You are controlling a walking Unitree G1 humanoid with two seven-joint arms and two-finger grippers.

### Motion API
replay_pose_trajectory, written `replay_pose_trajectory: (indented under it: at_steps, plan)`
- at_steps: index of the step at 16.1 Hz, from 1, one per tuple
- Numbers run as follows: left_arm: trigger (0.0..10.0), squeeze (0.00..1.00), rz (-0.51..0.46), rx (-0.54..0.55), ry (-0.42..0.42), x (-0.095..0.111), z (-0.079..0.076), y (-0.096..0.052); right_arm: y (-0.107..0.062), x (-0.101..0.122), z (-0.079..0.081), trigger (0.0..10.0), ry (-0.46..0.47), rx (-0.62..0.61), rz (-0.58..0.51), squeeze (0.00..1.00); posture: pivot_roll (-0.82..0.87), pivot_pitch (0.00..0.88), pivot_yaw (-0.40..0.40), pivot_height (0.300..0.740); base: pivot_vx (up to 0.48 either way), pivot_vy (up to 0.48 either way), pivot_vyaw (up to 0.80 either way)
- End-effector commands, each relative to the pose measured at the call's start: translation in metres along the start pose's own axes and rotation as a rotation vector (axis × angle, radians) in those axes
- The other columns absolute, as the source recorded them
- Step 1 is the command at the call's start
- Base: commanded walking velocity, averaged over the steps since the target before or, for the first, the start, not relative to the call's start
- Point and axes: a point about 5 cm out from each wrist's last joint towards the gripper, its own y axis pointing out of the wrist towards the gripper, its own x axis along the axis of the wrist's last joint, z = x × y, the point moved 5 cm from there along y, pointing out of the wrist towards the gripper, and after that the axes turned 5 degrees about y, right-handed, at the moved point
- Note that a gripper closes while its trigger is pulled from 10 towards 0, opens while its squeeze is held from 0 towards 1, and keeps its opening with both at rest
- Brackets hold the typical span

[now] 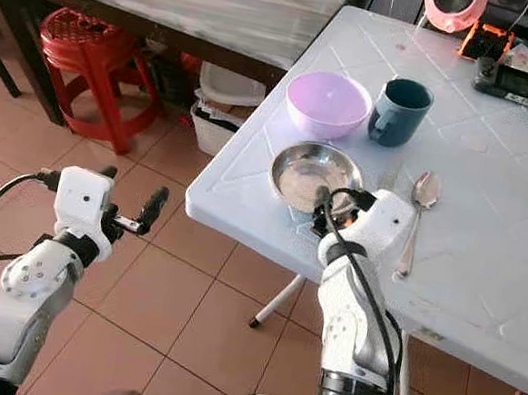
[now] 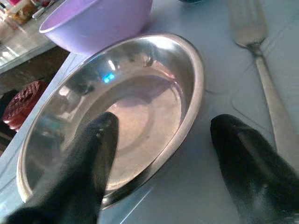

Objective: Setting the table

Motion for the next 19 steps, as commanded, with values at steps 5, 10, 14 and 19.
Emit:
replay_pose_trajectory:
  at_steps: [5, 10, 14, 19]
  plan:
    - [10.0, 0.00, 0.003, 0.005, -0.002, 0.000, 0.000, 0.000, 0.004, -0.001, 0.000, 0.0, 0.025, -0.011, 0.027, 0.00, -0.02, 0.099, 0.035, 0.740, 0.000, 0.000, 0.00]
    - [10.0, 0.00, 0.003, 0.009, -0.002, 0.000, 0.000, 0.000, 0.005, -0.008, -0.006, 0.0, 0.031, -0.035, 0.059, 0.00, -0.02, 0.095, 0.033, 0.740, 0.000, 0.000, 0.00]
    - [10.0, 0.00, -0.001, 0.008, 0.000, 0.000, 0.000, 0.001, 0.005, -0.007, -0.008, 0.0, 0.028, -0.044, 0.060, 0.00, -0.02, 0.088, 0.031, 0.740, 0.000, 0.000, 0.00]
    - [10.0, 0.00, -0.005, 0.010, 0.003, 0.001, 0.000, 0.002, 0.006, -0.004, -0.020, 0.0, 0.017, -0.098, 0.050, 0.00, -0.02, 0.078, 0.032, 0.740, 0.000, 0.000, 0.00]
